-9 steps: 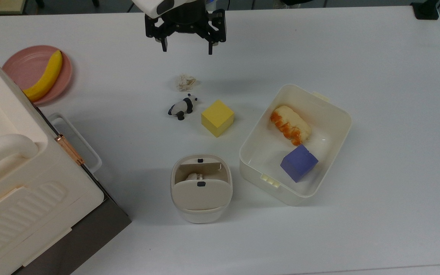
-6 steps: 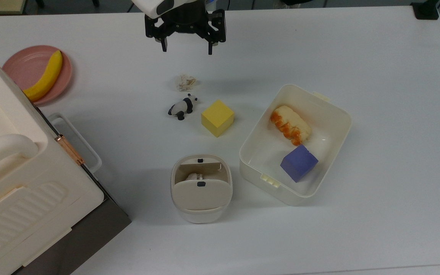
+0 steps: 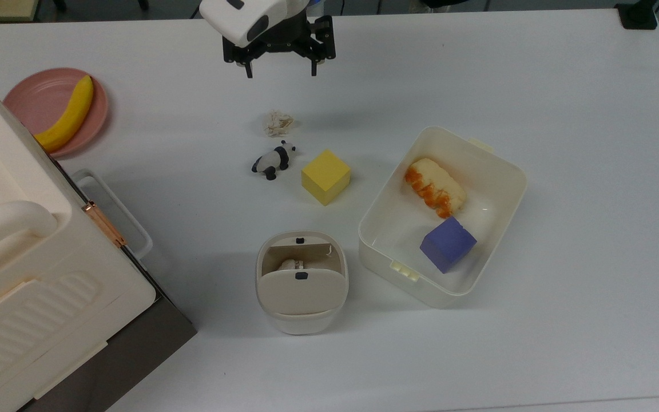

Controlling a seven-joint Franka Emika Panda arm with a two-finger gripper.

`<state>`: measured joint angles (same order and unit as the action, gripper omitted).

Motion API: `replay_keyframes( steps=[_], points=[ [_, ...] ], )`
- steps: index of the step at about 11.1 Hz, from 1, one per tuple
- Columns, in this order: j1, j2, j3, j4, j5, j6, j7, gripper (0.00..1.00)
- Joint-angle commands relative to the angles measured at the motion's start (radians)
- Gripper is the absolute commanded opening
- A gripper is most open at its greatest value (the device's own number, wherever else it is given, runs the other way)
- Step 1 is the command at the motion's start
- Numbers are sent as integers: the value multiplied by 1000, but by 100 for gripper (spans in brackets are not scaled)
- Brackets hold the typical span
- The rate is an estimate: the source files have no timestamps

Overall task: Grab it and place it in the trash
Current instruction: 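Move the open gripper down toward the small white figurine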

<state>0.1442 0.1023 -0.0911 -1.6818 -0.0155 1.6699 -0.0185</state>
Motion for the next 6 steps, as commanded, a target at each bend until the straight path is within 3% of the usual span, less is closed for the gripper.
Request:
replay_keyframes(
  steps=[1, 4, 6],
  points=[
    [17, -89, -9, -258, -38, 146, -40, 97],
    [15, -61, -9, -399, -124, 292, -41, 93],
    [12, -33, -9, -443, -156, 350, -41, 88]
  ],
)
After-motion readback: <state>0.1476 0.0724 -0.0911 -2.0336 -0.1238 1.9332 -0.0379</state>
